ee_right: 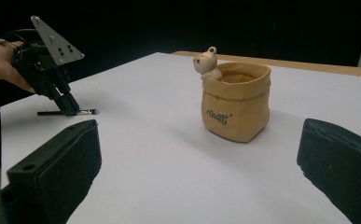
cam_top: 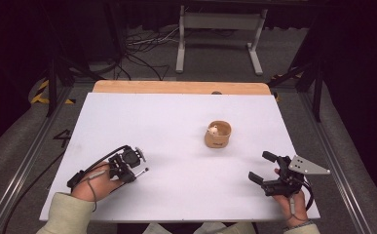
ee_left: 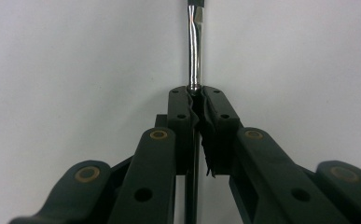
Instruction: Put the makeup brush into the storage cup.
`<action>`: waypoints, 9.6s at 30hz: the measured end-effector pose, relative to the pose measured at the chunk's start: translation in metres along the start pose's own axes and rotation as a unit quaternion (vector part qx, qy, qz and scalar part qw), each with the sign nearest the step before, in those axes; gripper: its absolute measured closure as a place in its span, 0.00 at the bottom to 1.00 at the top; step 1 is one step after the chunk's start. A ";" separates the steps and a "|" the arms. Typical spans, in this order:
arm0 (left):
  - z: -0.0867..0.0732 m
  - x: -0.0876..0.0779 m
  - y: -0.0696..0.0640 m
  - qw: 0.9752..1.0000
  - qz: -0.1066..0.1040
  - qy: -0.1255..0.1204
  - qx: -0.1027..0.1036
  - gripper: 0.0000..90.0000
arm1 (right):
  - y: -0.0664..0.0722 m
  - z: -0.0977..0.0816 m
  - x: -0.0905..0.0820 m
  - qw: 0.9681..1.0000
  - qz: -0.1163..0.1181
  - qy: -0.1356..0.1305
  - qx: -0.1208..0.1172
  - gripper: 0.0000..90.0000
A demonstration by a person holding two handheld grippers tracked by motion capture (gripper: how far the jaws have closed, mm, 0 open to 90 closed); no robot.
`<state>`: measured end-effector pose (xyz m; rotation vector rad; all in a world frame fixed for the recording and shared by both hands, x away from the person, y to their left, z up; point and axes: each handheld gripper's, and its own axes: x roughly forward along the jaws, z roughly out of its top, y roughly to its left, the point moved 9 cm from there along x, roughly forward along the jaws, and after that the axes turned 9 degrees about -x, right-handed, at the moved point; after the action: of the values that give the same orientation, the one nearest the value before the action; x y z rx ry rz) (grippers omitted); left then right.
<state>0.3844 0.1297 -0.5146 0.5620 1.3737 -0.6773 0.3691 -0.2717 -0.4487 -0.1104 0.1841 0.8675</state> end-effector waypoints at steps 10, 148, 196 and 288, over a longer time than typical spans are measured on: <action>0.004 -0.010 -0.001 0.999 -0.014 -0.032 0.000 0.92 | 0.001 0.000 0.000 1.000 0.001 0.004 -0.006 0.00; 0.116 -0.099 -0.102 0.786 -0.225 -0.568 0.093 0.92 | 0.075 0.120 0.108 0.979 0.183 -0.032 -0.082 0.30; 0.110 -0.103 -0.104 0.787 -0.242 -0.560 0.087 0.51 | 0.085 0.132 0.113 0.969 0.232 -0.037 -0.074 0.94; 0.044 -0.083 -0.021 0.813 -0.133 -0.567 0.017 0.02 | -0.058 0.146 0.117 0.995 -0.042 -0.019 -0.090 0.94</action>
<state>0.3938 0.0926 -0.4267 -0.0774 0.2905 -1.0273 0.5045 -0.1962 -0.3291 -0.2681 0.0640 0.8006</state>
